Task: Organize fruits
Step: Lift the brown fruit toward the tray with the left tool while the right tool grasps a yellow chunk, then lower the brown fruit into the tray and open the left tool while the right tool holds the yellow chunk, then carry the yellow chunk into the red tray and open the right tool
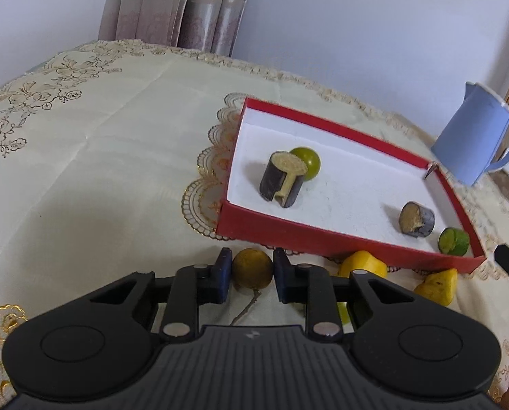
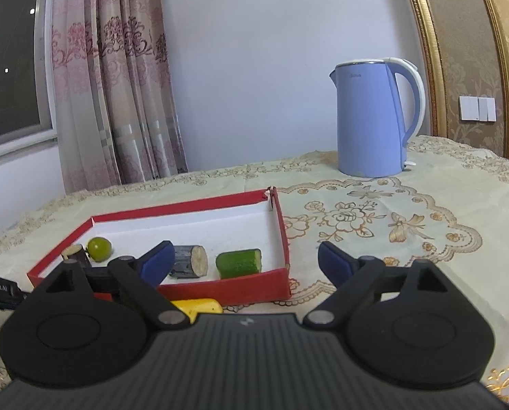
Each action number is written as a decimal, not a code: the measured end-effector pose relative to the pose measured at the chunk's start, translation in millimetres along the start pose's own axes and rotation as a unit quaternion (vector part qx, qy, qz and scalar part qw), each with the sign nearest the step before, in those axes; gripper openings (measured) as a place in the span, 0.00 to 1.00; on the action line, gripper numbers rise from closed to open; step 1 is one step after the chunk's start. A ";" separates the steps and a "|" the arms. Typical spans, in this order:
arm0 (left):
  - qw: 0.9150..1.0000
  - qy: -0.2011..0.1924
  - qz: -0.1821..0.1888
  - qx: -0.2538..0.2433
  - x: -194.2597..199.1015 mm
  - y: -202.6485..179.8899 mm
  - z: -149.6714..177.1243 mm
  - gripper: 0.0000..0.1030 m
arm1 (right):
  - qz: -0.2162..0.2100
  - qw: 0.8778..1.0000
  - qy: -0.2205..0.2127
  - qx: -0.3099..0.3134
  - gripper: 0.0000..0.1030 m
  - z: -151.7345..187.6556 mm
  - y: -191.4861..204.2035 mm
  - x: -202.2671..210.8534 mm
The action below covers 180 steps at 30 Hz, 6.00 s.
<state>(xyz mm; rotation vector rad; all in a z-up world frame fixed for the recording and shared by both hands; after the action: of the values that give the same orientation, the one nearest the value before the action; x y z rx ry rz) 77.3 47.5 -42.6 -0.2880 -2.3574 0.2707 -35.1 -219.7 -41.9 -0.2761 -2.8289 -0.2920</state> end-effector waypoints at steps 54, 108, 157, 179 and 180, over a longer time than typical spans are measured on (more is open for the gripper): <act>0.997 -0.054 0.049 0.006 24.0 9.7 -0.5 0.24 | -0.067 0.991 0.117 -0.010 0.46 10.6 17.3 -39.7; 0.975 -0.113 -0.091 -0.171 -70.0 -114.3 -54.5 0.90 | -0.078 0.991 0.103 -0.028 0.46 11.5 11.9 -37.4; 0.991 -0.121 -0.013 -0.050 28.0 1.2 19.9 0.90 | -0.044 0.997 0.044 0.042 0.46 -26.2 26.2 -30.8; 0.994 -0.107 0.000 -0.038 23.9 5.1 18.6 0.90 | -0.030 0.977 0.123 0.172 0.47 -22.9 101.8 -151.0; 0.994 -0.107 0.000 -0.038 23.8 5.0 18.4 0.90 | -0.030 0.978 0.120 0.169 0.51 -23.3 100.8 -148.8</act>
<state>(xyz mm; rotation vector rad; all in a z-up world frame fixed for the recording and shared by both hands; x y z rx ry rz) 48.3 57.0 -41.6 -0.3071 -2.5829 0.2218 132.8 -151.7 -46.9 -0.0759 -2.5916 0.1363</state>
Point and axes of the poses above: each gripper's, at about its wrist camera, not at the fingertips, and x roughly against the way its jaws point, y to its left, z to its underside, the point moved 2 cm from there along -x, roughly the way its jaws point
